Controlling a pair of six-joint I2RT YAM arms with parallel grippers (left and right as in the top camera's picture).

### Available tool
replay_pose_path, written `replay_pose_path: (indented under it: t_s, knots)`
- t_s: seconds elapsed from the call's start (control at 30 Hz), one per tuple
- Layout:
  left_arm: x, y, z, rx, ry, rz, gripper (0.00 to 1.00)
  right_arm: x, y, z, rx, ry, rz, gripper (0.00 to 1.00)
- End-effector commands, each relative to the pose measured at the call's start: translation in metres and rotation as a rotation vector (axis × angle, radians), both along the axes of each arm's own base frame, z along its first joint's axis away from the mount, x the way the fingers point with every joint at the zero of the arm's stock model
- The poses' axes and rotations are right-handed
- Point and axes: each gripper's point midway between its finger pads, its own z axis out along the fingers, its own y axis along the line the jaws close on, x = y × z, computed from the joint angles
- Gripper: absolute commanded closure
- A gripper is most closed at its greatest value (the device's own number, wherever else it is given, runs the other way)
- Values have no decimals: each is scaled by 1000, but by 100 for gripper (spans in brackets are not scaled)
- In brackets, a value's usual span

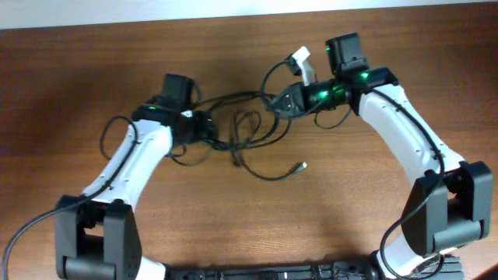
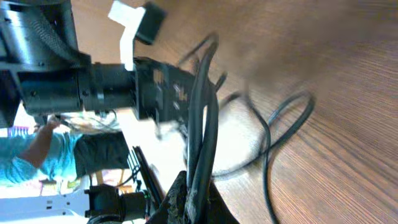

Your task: Untangle cables

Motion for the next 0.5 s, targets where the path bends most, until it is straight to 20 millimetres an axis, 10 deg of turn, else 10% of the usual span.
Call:
replay_pose_path:
  t_s: [0.0, 0.2, 0.47]
  knots:
    - [15, 67, 3, 107, -43, 160, 11, 6, -18, -1, -7, 14, -44, 96]
    - [33, 86, 9, -29, -109, 224, 11, 4, -28, -16, -95, 59, -84, 96]
    - [33, 17, 24, -372, -117, -15, 11, 2, -31, -20, -115, 74, -89, 96]
